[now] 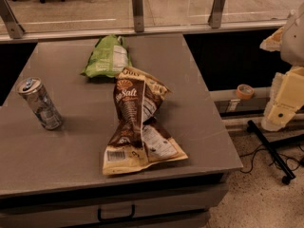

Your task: Pick brown chip bag

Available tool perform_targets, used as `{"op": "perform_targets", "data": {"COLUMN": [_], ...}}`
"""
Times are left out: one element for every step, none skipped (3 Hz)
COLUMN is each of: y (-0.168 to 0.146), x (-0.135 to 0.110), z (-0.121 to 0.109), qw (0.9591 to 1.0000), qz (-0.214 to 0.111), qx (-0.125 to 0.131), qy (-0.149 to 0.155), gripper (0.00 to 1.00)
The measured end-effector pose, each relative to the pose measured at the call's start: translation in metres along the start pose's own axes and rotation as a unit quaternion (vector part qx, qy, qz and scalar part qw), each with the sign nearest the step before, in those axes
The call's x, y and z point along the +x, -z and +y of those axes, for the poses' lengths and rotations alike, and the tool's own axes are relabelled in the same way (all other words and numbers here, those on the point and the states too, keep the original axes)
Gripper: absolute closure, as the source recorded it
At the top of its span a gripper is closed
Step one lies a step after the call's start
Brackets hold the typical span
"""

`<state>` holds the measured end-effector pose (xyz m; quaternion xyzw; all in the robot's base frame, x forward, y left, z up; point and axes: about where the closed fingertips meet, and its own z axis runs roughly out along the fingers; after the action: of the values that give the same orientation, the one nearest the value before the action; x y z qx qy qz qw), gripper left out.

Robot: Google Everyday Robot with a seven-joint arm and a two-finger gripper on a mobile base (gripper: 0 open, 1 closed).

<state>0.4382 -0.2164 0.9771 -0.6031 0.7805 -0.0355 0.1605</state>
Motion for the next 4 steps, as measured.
{"op": "perform_targets", "data": {"y": [0.001,-0.004,-0.019,-0.033], "x": [-0.001,-0.022,-0.082,-0.133], "z": [0.0,0.002,0.006,0.002], "qw": [1.0,0.9989,0.9917,0.9827], "qz": [-0.001,-0.026,-0.078,-0.084], "qx": [0.001,-0.009,-0.057,-0.098], "qy": [-0.001,-0.037,-0.086,-0.133], "gripper": [0.0,0.0,0.0,0.0]}}
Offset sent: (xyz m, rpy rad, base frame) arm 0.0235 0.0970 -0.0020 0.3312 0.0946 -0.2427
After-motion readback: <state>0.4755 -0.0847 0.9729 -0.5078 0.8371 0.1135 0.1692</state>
